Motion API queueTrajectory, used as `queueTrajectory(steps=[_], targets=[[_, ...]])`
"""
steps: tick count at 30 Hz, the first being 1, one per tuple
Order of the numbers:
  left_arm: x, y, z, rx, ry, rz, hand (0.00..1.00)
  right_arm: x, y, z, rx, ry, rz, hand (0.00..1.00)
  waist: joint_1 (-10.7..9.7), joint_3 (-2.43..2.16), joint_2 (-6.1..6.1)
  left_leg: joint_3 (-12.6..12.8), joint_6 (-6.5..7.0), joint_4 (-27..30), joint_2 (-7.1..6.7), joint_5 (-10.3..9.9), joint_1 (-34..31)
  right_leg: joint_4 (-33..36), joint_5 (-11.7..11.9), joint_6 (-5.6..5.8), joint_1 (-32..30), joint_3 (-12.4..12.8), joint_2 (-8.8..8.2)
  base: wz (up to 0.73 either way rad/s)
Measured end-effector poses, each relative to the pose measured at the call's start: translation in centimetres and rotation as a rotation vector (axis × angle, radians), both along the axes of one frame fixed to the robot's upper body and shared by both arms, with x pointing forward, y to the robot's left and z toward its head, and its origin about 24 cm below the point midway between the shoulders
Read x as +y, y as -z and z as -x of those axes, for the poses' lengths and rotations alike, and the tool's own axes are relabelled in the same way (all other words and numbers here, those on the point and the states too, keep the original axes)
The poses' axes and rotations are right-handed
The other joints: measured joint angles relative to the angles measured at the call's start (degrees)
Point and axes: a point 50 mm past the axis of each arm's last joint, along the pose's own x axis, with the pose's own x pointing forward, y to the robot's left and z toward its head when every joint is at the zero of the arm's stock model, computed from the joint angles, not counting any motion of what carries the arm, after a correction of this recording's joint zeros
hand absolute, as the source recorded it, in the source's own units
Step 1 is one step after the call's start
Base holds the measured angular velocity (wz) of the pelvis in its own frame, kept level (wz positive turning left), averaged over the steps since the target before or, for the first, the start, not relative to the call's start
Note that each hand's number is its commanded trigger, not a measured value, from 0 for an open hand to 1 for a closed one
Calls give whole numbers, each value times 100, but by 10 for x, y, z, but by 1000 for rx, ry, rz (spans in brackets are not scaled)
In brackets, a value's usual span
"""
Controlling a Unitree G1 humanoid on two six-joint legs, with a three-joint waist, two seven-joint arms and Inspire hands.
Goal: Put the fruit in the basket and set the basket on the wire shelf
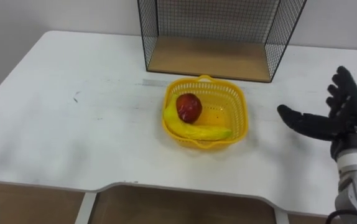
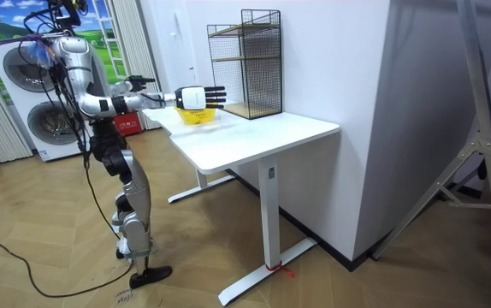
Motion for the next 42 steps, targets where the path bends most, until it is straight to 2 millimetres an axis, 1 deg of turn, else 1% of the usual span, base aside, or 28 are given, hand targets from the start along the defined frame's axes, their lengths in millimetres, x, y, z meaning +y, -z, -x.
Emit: queueTrajectory(steps=[4,7,9,12,16,18,20,23,30,34,36,42], targets=[[-10,-1,-9,-8,99,-5,0,3,1,-1,-9,-31,-67,0,-25,-2,-17,4,0,-11,4,1,4,2,0,0,-5,-2,0,-1],[-23,10,-16,27,203,7,0,7,11,-4,14,-52,-121,0,-13,10,-31,12,0,-57,12,1,66,-5,0,0,32,-6,4,0],[-33,24,-20,73,289,35,0,11,18,-4,35,-71,-157,0,-21,14,-31,16,0,-88,12,1,112,-16,0,1,67,-17,5,0],[-41,29,-23,89,366,47,0,21,21,-6,39,-115,-187,0,-71,31,-63,15,0,-74,15,1,109,-11,0,1,66,-23,5,0],[-48,31,-25,95,433,49,0,28,26,-13,50,-145,-225,0,-150,37,-52,12,0,-67,13,1,110,-10,0,1,72,-24,4,0],[-56,32,-29,91,474,56,0,30,29,-15,59,-148,-240,0,-171,44,-42,12,0,-64,13,2,109,-8,0,0,77,-25,4,0],[-66,33,-33,84,519,77,0,36,30,-15,65,-174,-253,0,-185,51,-30,16,2,-62,13,3,104,3,0,0,83,-21,4,0],[-75,34,-36,71,563,112,0,39,31,-16,61,-183,-276,0,-205,51,-31,56,2,-61,13,3,114,8,0,0,79,5,4,-4],[-81,47,-37,119,611,142,0,41,33,-16,69,-203,-285,0,-243,56,-47,128,2,-73,14,3,194,28,0,0,86,84,9,-5],[-82,55,-36,149,631,151,0,41,41,-17,98,-193,-304,0,-310,60,-37,154,2,-73,15,3,199,67,0,1,83,122,11,-3],[-87,60,-36,168,646,171,0,41,47,-16,122,-190,-310,0,-325,60,-36,157,2,-72,14,3,198,72,0,1,81,125,11,0],[-97,64,-36,179,681,208,0,44,49,-16,125,-187,-351,0,-316,55,-27,171,3,-62,14,4,200,81,0,0,70,140,11,0]])
